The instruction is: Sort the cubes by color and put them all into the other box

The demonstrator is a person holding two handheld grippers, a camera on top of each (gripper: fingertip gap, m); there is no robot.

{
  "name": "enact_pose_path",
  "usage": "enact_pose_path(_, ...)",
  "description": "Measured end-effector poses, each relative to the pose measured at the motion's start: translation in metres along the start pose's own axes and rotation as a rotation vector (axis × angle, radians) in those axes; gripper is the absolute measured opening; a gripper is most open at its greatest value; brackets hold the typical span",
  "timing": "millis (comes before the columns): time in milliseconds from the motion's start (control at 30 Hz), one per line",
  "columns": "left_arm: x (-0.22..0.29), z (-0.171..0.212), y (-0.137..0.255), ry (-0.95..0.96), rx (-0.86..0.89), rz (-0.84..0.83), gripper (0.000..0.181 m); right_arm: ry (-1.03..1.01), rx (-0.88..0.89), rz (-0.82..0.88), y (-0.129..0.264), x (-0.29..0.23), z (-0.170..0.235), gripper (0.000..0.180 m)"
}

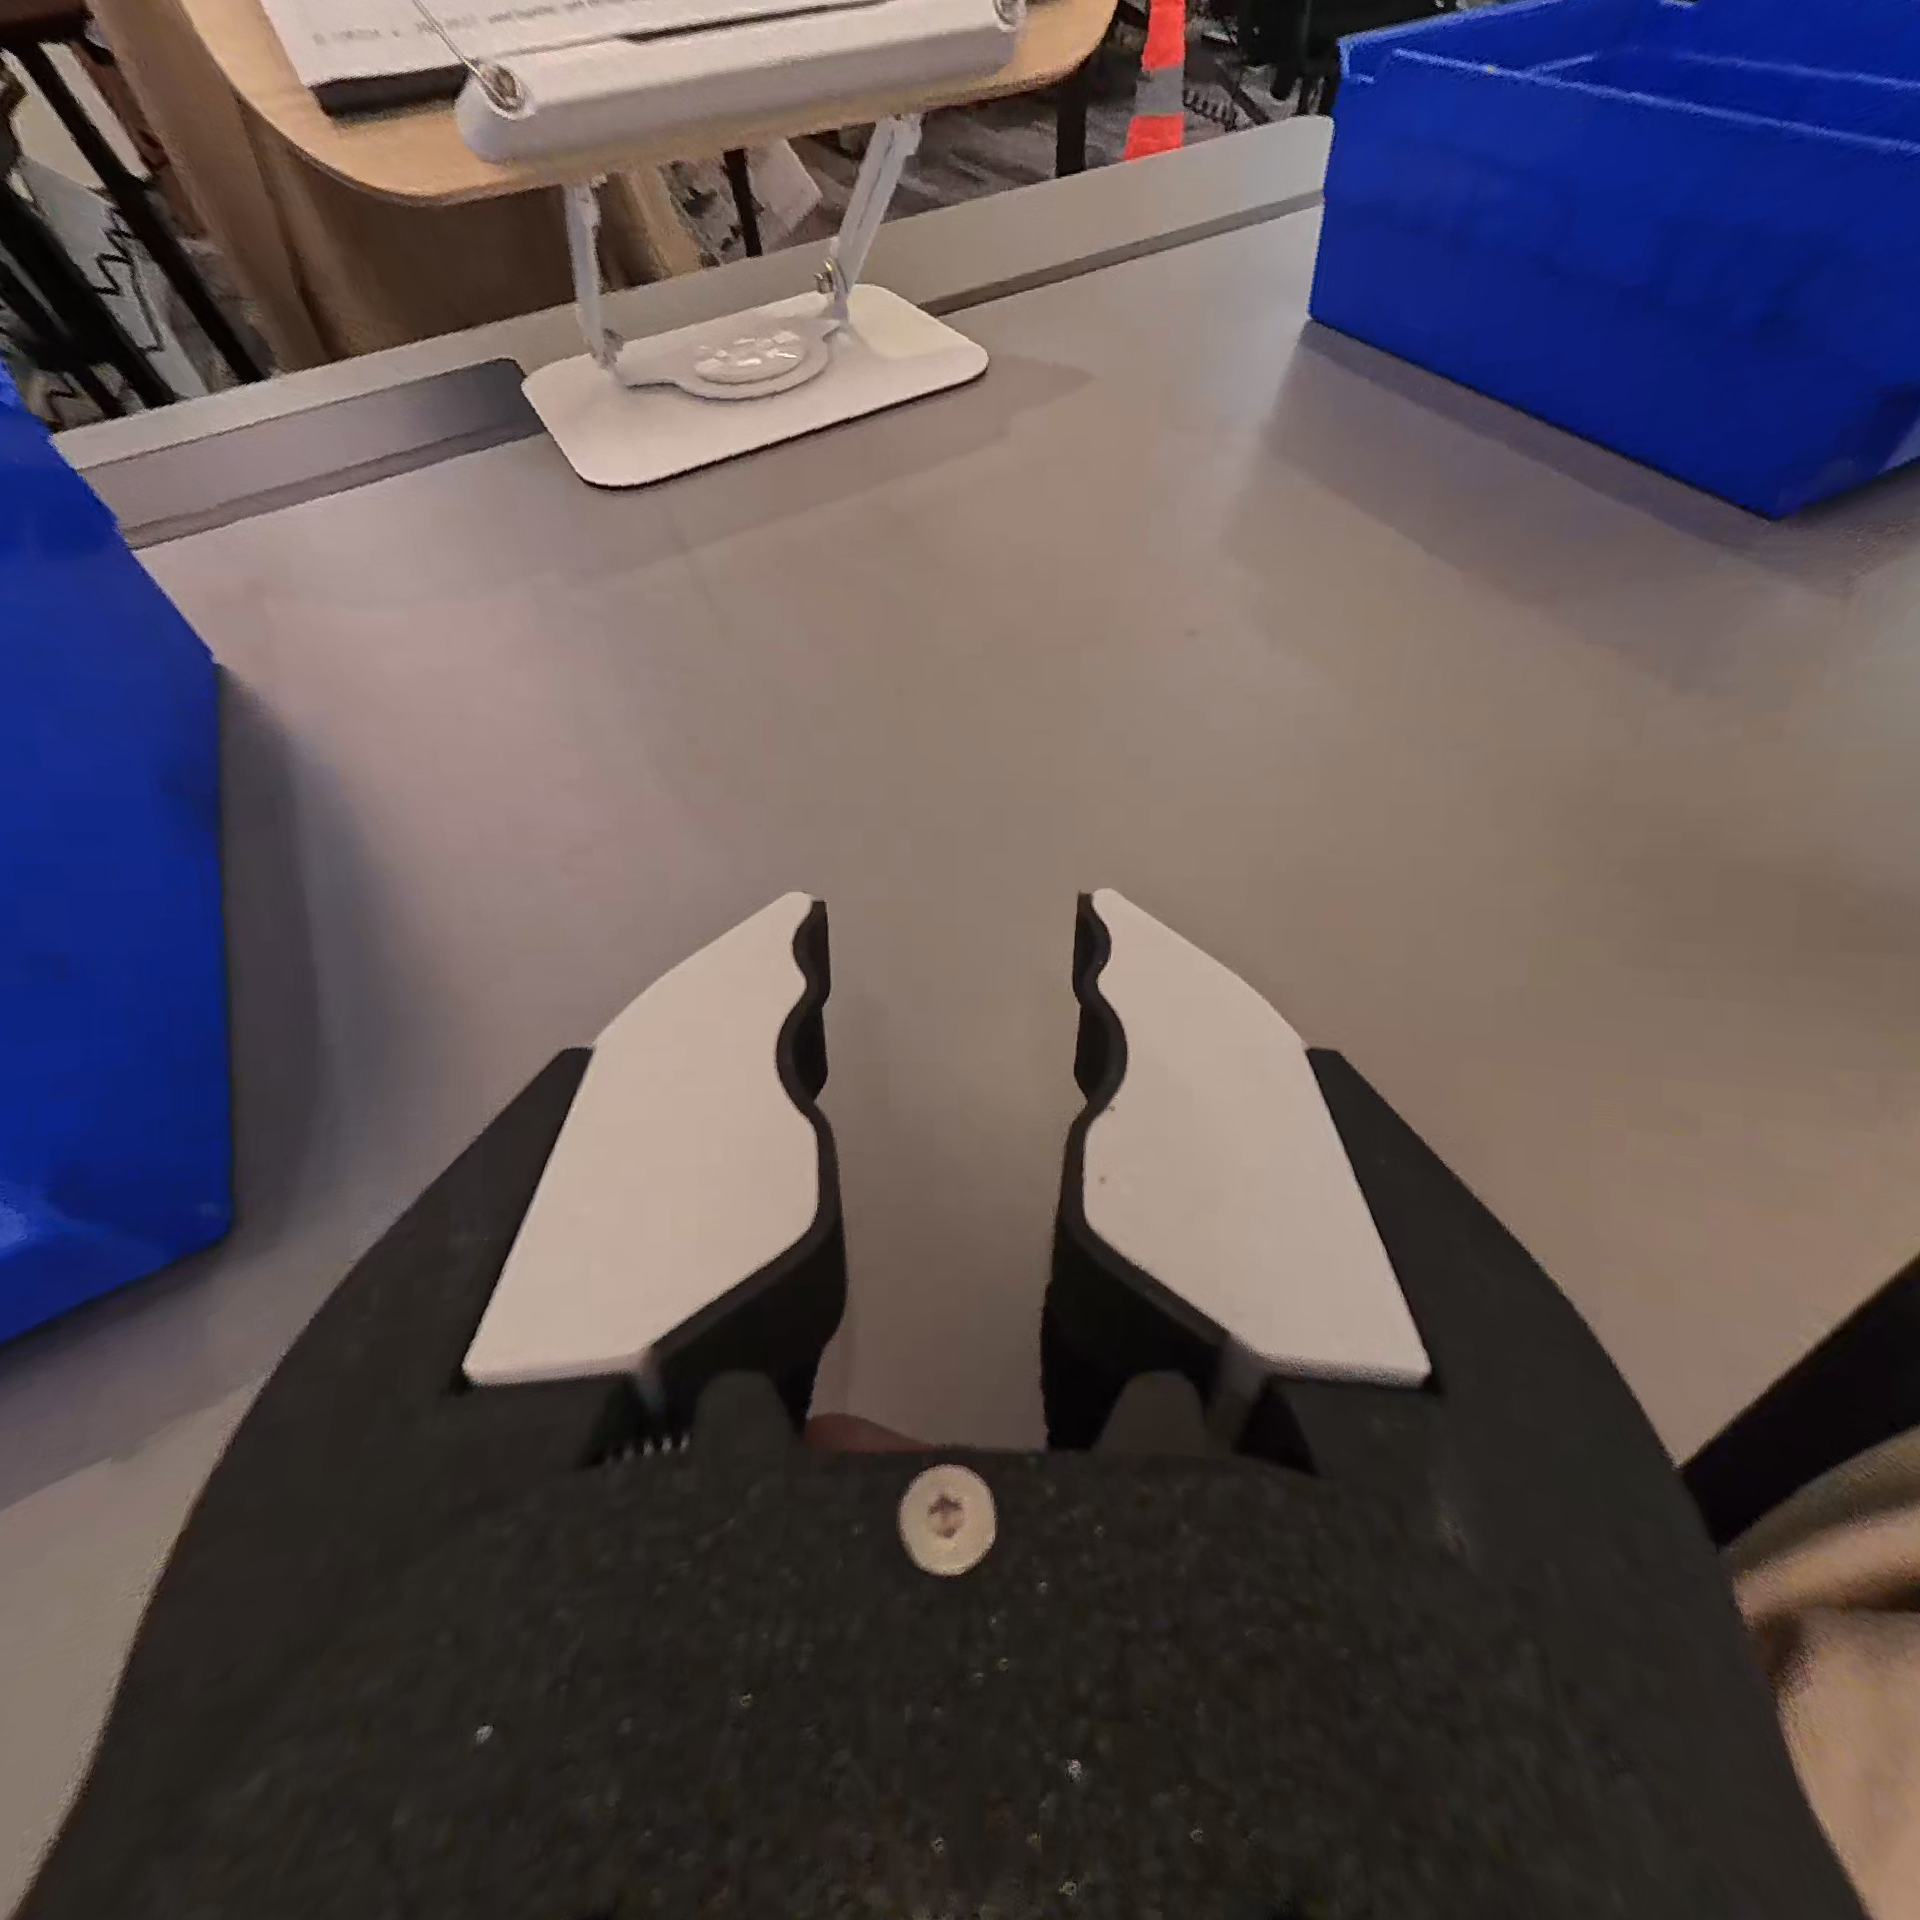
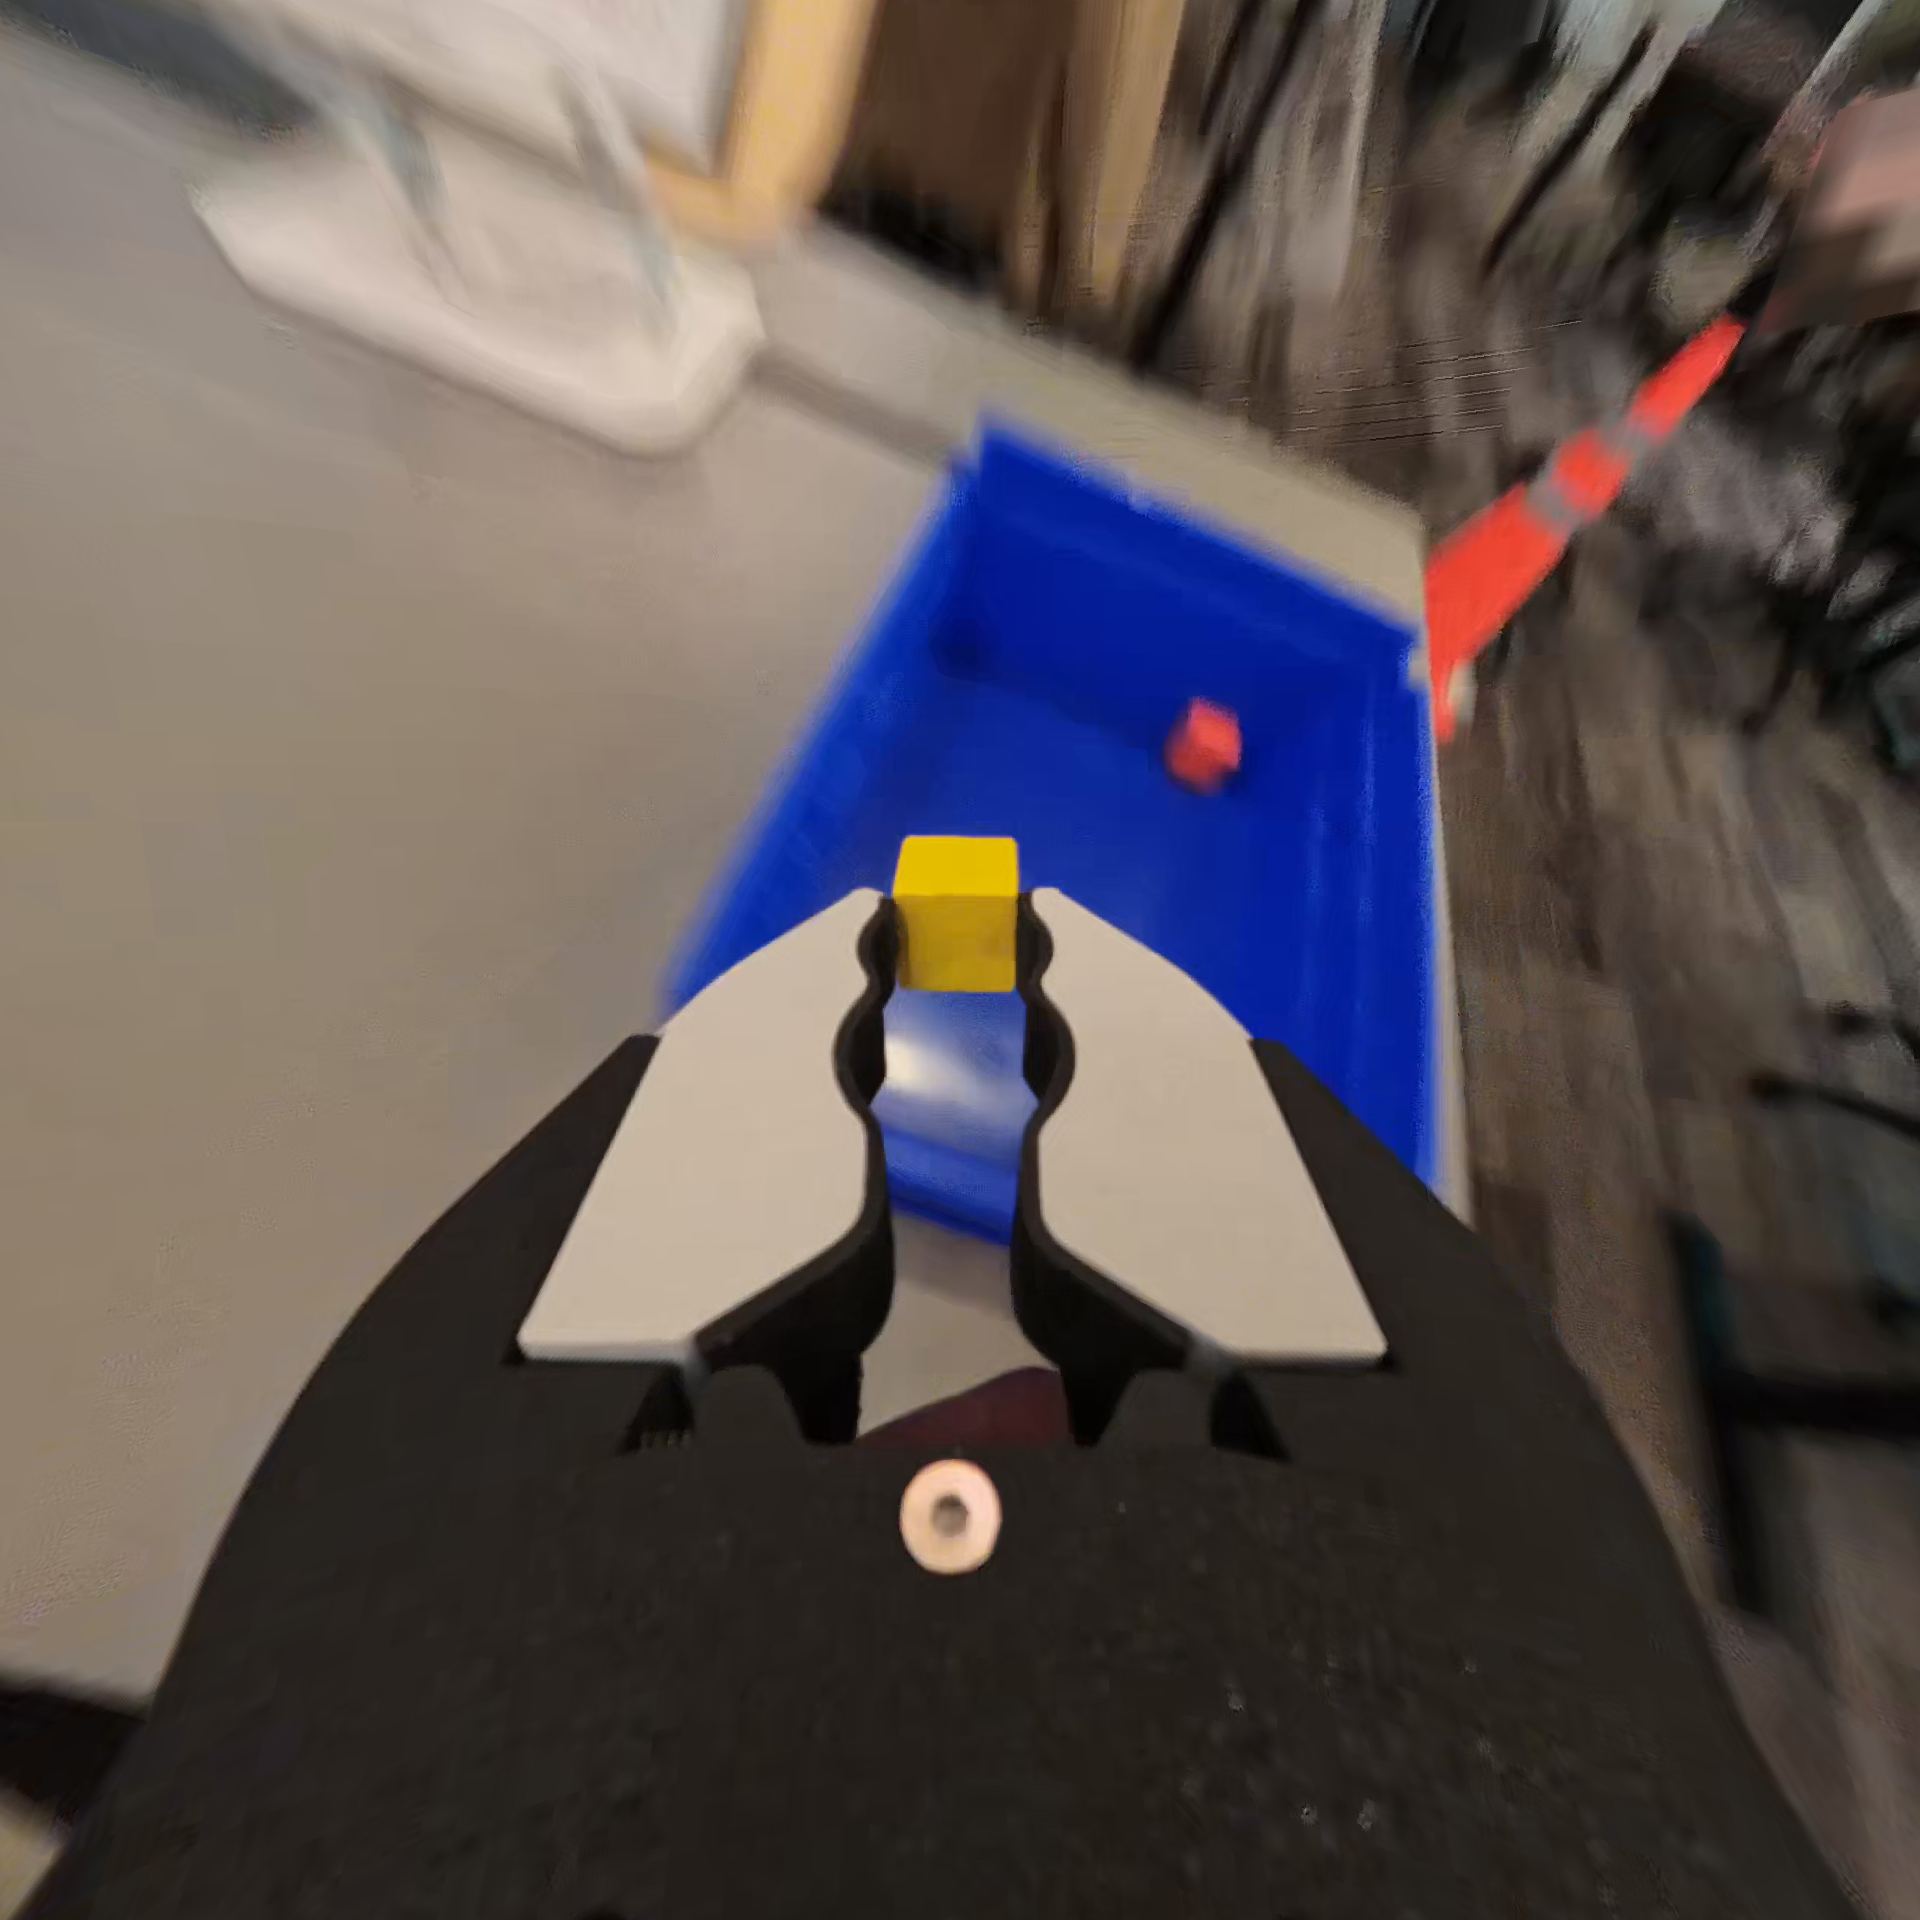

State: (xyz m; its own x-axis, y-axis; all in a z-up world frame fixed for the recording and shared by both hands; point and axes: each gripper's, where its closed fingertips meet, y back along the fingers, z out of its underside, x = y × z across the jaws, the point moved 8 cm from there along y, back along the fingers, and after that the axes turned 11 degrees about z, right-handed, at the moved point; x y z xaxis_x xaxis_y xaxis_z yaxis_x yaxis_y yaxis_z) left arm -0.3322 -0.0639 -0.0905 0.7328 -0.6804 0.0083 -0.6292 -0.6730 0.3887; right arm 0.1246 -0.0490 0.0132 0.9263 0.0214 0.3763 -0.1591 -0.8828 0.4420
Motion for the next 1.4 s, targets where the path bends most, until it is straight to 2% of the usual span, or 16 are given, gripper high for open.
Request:
enact_pose_path(100,0.005,0.001,-0.004,0.009,-0.018,0.046,0.046,0.165,-0.480,-0.152,-0.056,0.045,0.025,0.022)
enact_pose_path(233,0.011,0.000,-0.006,-0.029,-0.033,0.065,0.048,0.373,-0.810,-0.222,-0.108,0.059,0.057,0.022)
enact_pose_path(467,0.013,0.000,-0.003,-0.045,-0.034,0.081,0.049,0.478,-1.012,-0.300,-0.142,0.041,0.077,0.022)
enact_pose_path(700,0.013,0.002,-0.005,-0.034,-0.048,0.093,0.050,0.474,-1.059,-0.277,-0.147,0.048,0.086,0.023)
enact_pose_path(800,0.013,0.003,-0.006,-0.033,-0.055,0.088,0.050,0.477,-0.965,-0.267,-0.139,0.053,0.074,0.038)
enact_pose_path(867,0.011,0.003,-0.006,-0.025,-0.052,0.082,0.050,0.429,-0.806,-0.202,-0.122,0.059,0.044,0.041)
enact_pose_path(933,0.008,0.002,-0.004,-0.013,-0.034,0.065,0.050,0.359,-0.533,-0.099,-0.089,0.056,0.005,0.042)
enact_pose_path(1000,0.003,0.001,-0.002,0.002,-0.020,0.043,0.050,0.217,-0.148,-0.091,-0.045,0.026,-0.027,0.041)
enact_pose_path(1067,-0.002,0.002,-0.001,0.029,-0.007,0.031,0.050,-0.021,0.194,-0.208,-0.006,-0.027,-0.038,0.037)
enact_pose_path(1100,-0.004,0.002,-0.001,0.045,0.000,0.027,0.050,-0.146,0.304,-0.286,0.007,-0.058,-0.034,0.034)
enact_pose_path(1167,-0.006,0.004,-0.001,0.079,0.007,0.027,0.050,-0.326,0.406,-0.431,0.016,-0.122,-0.013,0.034)
enact_pose_path(1233,-0.008,0.008,-0.001,0.103,0.000,0.032,0.050,-0.336,0.427,-0.512,0.015,-0.177,0.009,0.034)
enact_pose_path(1300,-0.009,0.011,-0.001,0.113,-0.015,0.036,0.050,-0.288,0.455,-0.522,0.016,-0.204,0.022,0.033)
enact_pose_path(1400,-0.011,0.013,0.002,0.114,-0.021,0.031,0.049,-0.265,0.435,-0.571,0.022,-0.219,0.030,0.033)
